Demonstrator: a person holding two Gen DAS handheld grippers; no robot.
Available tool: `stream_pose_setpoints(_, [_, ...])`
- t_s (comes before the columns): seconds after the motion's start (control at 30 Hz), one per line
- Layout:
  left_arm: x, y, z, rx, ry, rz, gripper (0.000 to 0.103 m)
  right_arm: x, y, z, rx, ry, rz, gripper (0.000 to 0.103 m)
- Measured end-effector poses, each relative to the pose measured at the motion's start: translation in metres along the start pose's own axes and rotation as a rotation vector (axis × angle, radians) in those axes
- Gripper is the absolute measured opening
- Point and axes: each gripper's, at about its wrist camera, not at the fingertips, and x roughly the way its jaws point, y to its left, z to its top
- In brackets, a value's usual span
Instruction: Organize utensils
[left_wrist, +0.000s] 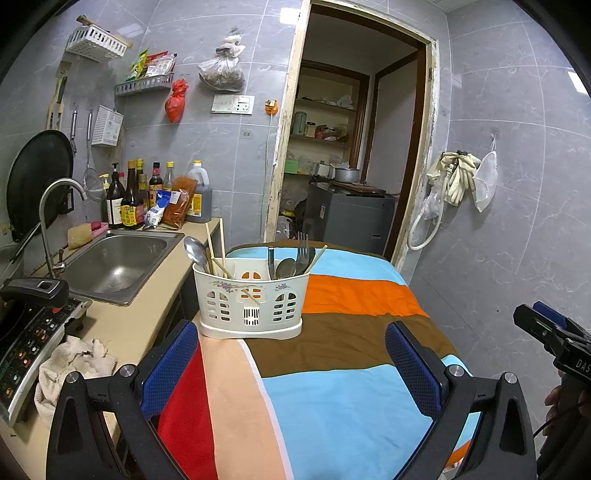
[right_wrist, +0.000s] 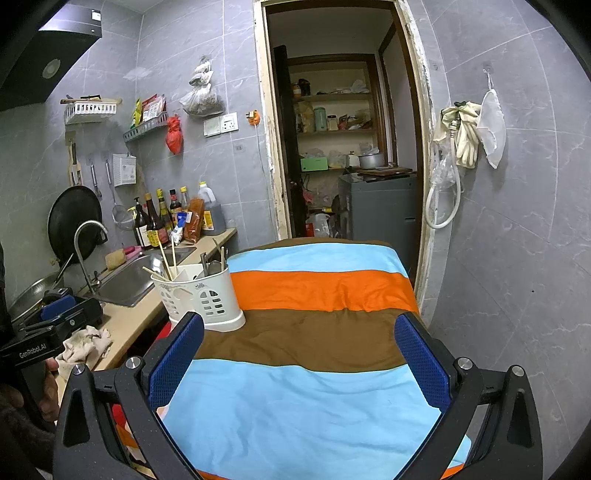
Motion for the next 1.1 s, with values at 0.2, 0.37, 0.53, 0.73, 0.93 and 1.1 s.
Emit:
stream_pose_setpoints(0.2, [-0.001,0.001,-0.002,0.0,0.0,-0.001,0.102,0.003,0.005,-0.003,-0.004,0.004,0.003,0.101])
stream_pose_setpoints(0.37, [-0.001,0.001,-0.001,0.0,0.0,-0.001,0.102,0.004,0.008,-0.004,-0.004,0.007,0.002,0.101])
stream_pose_setpoints(0.53, [0.0,0.001,-0.002,0.0,0.001,0.0,0.102,0.007,0.009,-0.005,-0.007,0.012,0.006,0.101])
stream_pose_setpoints(0.73, [0.0,0.003,-0.002,-0.002,0.001,-0.001,0.102,0.01,0.009,-0.006,-0.008,0.016,0.007,0.101])
stream_pose_setpoints(0.93, [0.001,0.009,-0.005,-0.006,0.012,0.009,0.102,0.017,0.009,-0.007,-0.011,0.025,0.011,0.101])
stream_pose_setpoints(1.1, [0.008,0.013,-0.006,-0.011,0.02,0.022,0.102,0.021,0.009,-0.007,-0.011,0.037,0.013,0.101])
